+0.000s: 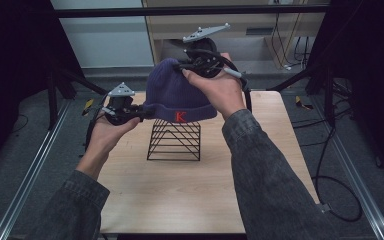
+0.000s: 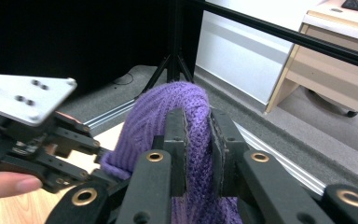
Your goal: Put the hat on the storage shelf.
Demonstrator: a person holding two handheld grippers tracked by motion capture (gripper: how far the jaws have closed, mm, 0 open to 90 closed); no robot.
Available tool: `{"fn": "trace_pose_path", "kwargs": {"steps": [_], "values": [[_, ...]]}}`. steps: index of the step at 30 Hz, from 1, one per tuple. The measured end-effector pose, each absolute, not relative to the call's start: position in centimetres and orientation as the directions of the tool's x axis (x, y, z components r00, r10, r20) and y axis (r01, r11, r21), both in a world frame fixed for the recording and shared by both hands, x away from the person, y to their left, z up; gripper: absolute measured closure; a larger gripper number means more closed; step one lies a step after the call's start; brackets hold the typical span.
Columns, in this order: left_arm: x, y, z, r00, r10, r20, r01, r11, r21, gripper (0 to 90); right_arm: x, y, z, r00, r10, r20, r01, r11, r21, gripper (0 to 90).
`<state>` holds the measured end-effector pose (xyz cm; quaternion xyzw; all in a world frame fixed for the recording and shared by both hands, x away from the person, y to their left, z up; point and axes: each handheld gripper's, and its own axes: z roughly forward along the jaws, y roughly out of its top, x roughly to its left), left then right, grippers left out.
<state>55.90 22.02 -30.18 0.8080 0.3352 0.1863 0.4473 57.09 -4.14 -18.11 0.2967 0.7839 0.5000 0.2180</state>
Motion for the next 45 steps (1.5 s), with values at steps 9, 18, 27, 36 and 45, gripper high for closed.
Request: {"fn": "trace_pose_path", "kwargs": {"steps": [9,18,27,36,45], "values": [[54.9,23.3,-29.8,0.683,0.731,0.015,0.404,-0.394,0.825,71.2,58.0,-4.2,-19.5,-0.712,0.702,-0.027,0.295,0.334,0.895,78.3],[55.1,23.4,-31.2,0.672,0.741,0.013,0.418,-0.393,0.819,71.2,58.5,-3.1,-20.5,-0.707,0.704,-0.064,0.306,0.387,0.870,78.1],[55.3,23.4,-32.4,0.670,0.742,0.017,0.428,-0.405,0.808,71.1,58.5,-2.9,-21.8,-0.718,0.693,-0.065,0.321,0.412,0.853,77.9],[55.0,23.2,-32.8,0.677,0.735,0.038,0.418,-0.426,0.803,70.9,57.9,-3.1,-22.1,-0.728,0.682,-0.071,0.312,0.421,0.852,77.9],[54.9,23.3,-33.8,0.679,0.734,0.026,0.428,-0.425,0.798,70.8,57.4,-3.1,-22.6,-0.741,0.668,-0.062,0.317,0.431,0.845,77.5]]}}
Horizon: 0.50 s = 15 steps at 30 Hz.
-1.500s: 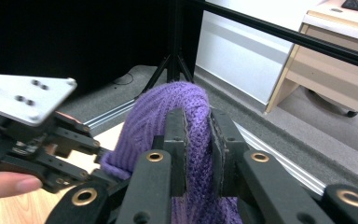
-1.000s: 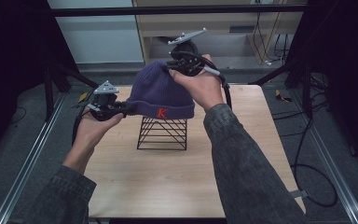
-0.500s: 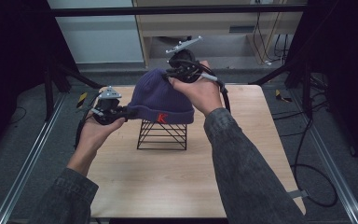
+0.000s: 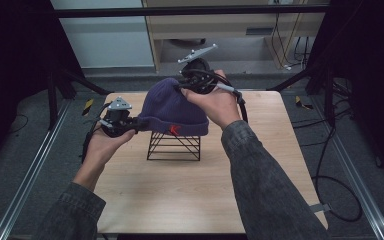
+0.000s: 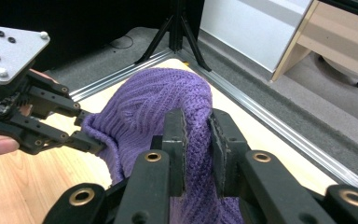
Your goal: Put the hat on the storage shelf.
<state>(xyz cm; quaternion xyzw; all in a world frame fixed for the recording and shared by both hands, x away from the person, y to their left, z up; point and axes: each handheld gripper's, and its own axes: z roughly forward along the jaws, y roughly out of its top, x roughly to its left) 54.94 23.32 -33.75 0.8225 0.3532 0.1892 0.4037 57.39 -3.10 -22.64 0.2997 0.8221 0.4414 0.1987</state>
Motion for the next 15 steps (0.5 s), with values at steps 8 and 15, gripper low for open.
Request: {"fn": "trace_pose_path", "kwargs": {"steps": [8,15], "values": [[54.9,23.5,-34.8,0.677,0.736,0.015,0.437,-0.417,0.797,70.9,57.0,-3.1,-23.3,-0.761,0.646,-0.064,0.318,0.457,0.831,77.3],[54.9,23.7,-35.5,0.670,0.742,0.015,0.446,-0.418,0.791,70.8,56.8,-2.8,-24.2,-0.768,0.637,-0.064,0.328,0.477,0.815,77.2]]}}
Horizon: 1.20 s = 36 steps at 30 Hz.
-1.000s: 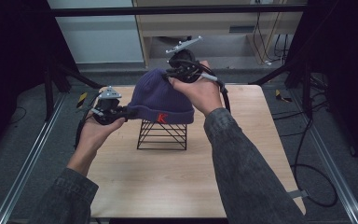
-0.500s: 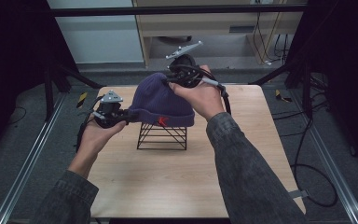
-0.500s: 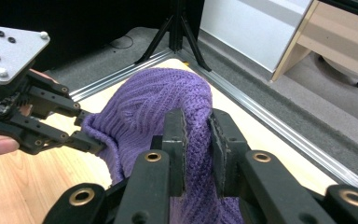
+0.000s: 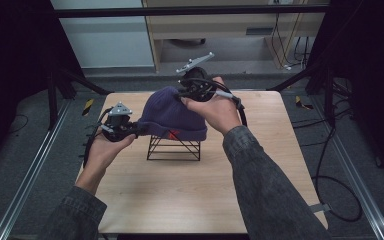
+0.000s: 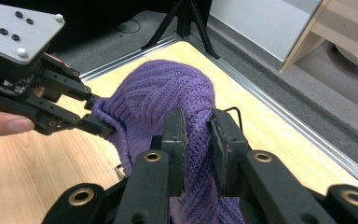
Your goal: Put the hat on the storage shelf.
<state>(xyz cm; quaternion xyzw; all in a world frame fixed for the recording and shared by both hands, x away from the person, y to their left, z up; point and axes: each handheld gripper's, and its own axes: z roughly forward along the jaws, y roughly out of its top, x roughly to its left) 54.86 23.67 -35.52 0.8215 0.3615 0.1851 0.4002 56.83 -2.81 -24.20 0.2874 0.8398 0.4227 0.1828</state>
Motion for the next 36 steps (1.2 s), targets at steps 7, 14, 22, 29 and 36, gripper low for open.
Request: {"fn": "trace_pose_path", "kwargs": {"steps": [7,14,22,29,36], "values": [[54.9,23.9,-36.0,0.668,0.744,0.016,0.451,-0.421,0.787,70.8,56.9,-2.3,-24.8,-0.774,0.630,-0.059,0.328,0.480,0.814,77.5],[54.7,24.3,-36.7,0.664,0.747,-0.006,0.458,-0.401,0.794,70.7,56.9,-2.2,-25.2,-0.778,0.627,-0.048,0.338,0.482,0.809,77.6],[54.5,24.3,-37.5,0.667,0.744,-0.016,0.460,-0.395,0.795,70.4,56.6,-2.4,-25.7,-0.783,0.620,-0.054,0.351,0.512,0.784,77.6],[54.2,24.3,-38.3,0.671,0.741,-0.010,0.455,-0.402,0.794,70.3,56.6,-3.0,-26.9,-0.783,0.621,-0.031,0.373,0.509,0.776,77.6],[54.3,24.4,-39.4,0.659,0.752,-0.012,0.465,-0.395,0.793,70.2,56.8,-2.6,-27.8,-0.789,0.613,-0.022,0.379,0.515,0.769,77.5]]}}
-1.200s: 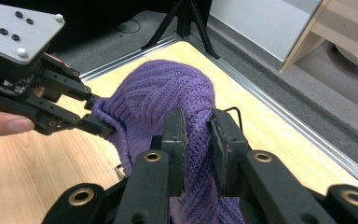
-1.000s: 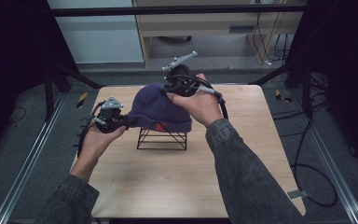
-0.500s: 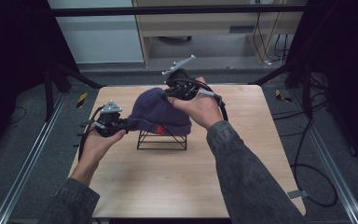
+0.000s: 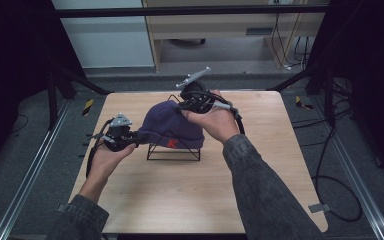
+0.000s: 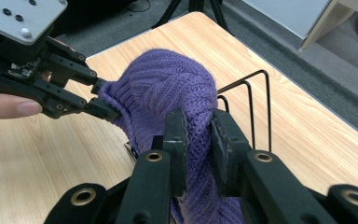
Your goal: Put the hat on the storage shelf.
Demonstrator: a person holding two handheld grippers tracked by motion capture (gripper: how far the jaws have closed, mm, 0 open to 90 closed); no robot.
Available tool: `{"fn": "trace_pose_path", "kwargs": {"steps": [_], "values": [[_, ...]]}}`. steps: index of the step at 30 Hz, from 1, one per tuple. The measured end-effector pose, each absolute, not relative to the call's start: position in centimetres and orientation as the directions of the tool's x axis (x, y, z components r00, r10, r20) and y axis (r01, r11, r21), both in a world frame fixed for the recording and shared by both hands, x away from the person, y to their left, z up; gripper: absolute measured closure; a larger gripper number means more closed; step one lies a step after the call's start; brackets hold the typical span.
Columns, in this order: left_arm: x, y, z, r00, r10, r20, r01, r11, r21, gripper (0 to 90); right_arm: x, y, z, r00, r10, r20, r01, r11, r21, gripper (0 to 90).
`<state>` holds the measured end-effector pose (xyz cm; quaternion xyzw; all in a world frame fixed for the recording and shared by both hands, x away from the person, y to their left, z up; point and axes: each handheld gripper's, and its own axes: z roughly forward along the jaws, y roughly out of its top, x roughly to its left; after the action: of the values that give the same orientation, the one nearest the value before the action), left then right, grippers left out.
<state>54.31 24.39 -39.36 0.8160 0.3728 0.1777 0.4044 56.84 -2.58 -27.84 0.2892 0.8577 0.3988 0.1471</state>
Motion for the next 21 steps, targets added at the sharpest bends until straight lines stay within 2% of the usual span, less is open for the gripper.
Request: {"fn": "trace_pose_path", "kwargs": {"steps": [13,21], "values": [[53.7,24.4,-39.4,0.643,0.766,0.015,0.468,-0.408,0.784,70.2,56.1,-2.3,-28.9,-0.774,0.633,-0.012,0.387,0.487,0.783,77.6],[54.2,24.6,-40.1,0.628,0.778,-0.009,0.475,-0.374,0.796,70.3,56.4,-2.1,-29.1,-0.776,0.630,-0.013,0.391,0.498,0.774,77.5]]}}
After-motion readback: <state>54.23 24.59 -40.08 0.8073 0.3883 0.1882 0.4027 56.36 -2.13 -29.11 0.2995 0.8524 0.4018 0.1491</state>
